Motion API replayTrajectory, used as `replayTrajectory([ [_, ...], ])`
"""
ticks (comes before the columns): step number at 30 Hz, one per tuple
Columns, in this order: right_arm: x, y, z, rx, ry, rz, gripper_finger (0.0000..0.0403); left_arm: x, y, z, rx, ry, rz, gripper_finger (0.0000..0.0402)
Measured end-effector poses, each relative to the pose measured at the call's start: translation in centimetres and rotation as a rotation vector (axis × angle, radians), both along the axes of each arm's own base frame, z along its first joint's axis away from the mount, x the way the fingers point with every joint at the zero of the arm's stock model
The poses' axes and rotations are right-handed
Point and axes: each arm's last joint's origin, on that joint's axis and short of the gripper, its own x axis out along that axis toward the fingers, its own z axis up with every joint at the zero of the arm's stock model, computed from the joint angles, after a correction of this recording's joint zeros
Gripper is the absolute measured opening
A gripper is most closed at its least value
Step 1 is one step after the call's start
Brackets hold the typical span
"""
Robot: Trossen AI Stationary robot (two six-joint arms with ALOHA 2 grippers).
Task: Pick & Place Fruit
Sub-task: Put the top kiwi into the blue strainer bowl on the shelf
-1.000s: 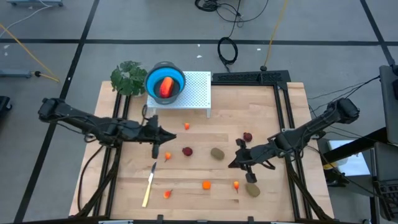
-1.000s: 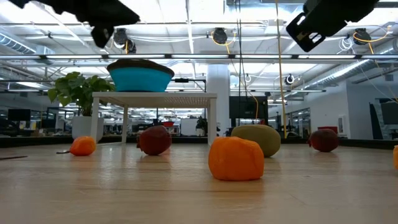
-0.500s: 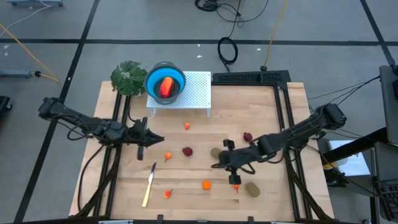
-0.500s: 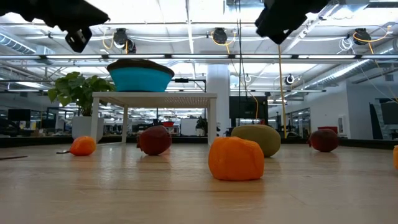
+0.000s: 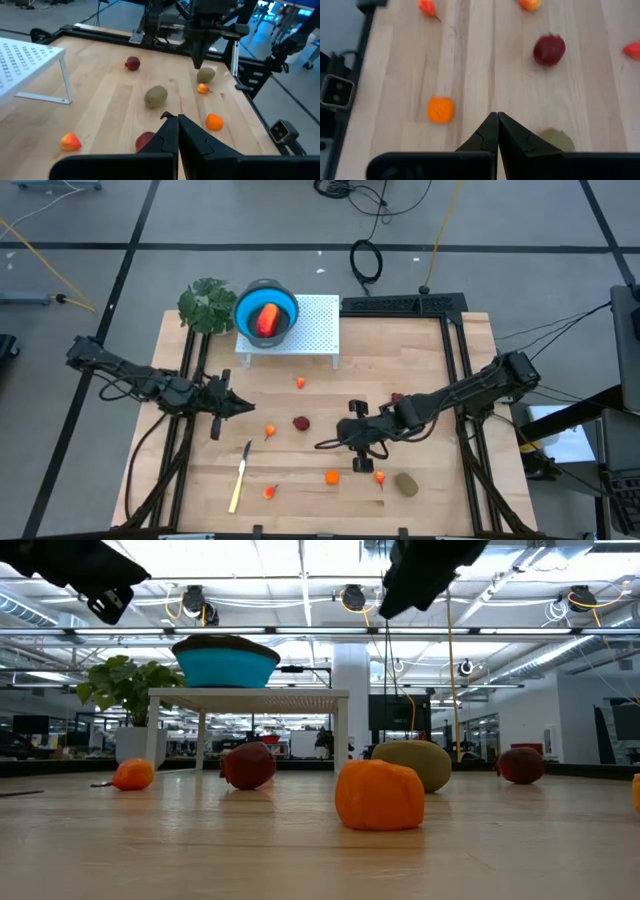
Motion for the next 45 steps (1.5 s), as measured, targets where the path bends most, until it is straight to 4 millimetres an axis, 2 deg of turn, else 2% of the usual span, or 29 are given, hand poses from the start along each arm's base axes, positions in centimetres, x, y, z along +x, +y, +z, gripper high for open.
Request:
replayTrajectory([
  [15, 0.0, -2.7, -0.9, 0.051, 0.173, -0.083, 0.0001, -1.1, 0.4, -0.1, 0.033, 0.019, -0.013, 0.0012],
  [19, 0.2, -3.5, -0.9, 0.079, 0.178, -0.145, 0.0017, -1.1, 0.4, -0.1, 0.033, 0.020, -0.014, 0.0012],
  [24, 0.4, -4.3, -0.9, 0.088, 0.179, -0.165, 0.0068, -1.1, 0.4, -0.2, 0.033, 0.027, -0.014, 0.0002],
  [31, 0.4, -4.3, -0.9, 0.146, 0.199, -0.132, 0.0172, -1.1, 0.4, -0.2, 0.032, 0.027, -0.014, 0.0016],
  [37, 0.4, -4.5, -0.9, 0.144, 0.199, -0.140, 0.0254, -1.1, 0.4, -0.2, 0.031, 0.026, -0.015, 0.0008],
  [41, 0.6, -5.0, -1.2, 0.140, 0.211, -0.149, 0.0292, -1.1, 0.4, -0.1, 0.029, 0.026, -0.015, 0.0003],
  [45, 0.5, -5.5, -1.4, 0.133, 0.231, -0.166, 0.0311, -1.1, 0.4, -0.1, 0.028, 0.025, -0.015, 0.0013],
])
